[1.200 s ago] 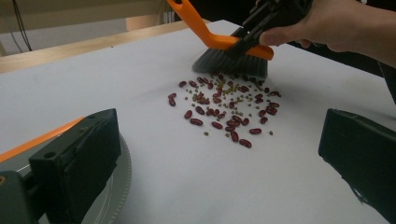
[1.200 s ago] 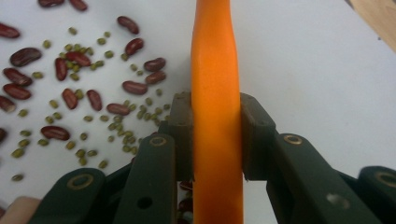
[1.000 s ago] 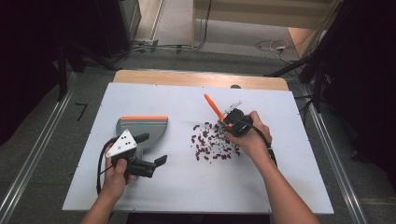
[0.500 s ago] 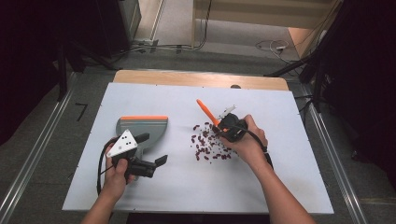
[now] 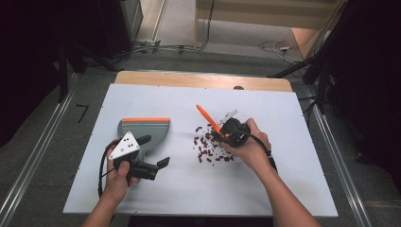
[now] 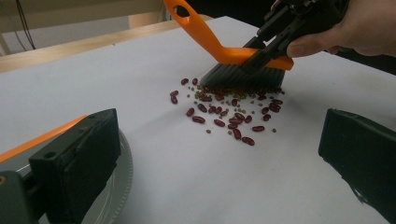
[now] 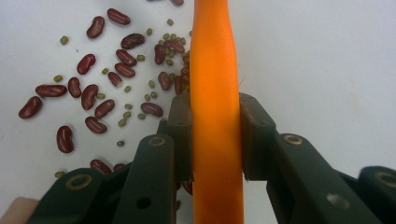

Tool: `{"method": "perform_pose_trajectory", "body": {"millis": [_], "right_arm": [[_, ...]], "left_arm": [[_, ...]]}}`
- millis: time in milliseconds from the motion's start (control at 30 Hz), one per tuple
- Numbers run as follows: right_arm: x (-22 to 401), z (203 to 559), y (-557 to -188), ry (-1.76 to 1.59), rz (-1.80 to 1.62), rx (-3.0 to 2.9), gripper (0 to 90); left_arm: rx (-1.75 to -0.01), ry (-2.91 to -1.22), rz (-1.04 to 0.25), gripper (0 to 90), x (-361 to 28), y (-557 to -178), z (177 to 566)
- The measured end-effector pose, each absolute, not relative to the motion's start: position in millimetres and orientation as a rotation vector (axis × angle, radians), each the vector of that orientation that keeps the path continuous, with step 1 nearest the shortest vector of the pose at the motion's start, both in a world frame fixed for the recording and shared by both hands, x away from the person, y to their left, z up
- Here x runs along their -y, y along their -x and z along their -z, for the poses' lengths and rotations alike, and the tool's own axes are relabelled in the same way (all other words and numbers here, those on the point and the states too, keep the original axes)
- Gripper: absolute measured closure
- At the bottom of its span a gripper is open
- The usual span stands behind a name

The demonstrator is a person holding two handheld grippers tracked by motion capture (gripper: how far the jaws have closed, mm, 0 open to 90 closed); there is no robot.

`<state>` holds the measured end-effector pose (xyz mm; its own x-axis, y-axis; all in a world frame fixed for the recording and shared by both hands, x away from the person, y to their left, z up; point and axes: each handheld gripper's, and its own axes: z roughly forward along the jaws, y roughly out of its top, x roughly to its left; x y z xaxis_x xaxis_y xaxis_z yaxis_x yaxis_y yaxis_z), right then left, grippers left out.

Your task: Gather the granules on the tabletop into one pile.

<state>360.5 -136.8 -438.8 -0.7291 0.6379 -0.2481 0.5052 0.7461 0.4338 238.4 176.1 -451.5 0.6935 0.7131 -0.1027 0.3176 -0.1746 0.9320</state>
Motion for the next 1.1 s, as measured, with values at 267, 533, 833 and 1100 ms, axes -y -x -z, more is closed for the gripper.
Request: {"method": "perform_pose_trajectory", "body": {"millis": [267,533,833,1100], "right_arm": [[145,429,-369,-0.882,-0.517,-2.547,69.0],[135,416,-394,-0.787,-0.541,-2.516,69.0],[115,424,-432,-0.657,-0.536,-2.549,69.0],[93,438,-441,-0.458,-0.514,-2.557,69.0]], "left_arm": [[-0.831,-1.767,-0.437,0.0,-177,-238,452],[-0.835,-1.756,-0.429,0.0,-178,-238,450],[-0.855,-1.731,-0.427,0.0,-184,-237,449],[-0.86,-1.727,-0.42,0.0,-186,-239,450]]}}
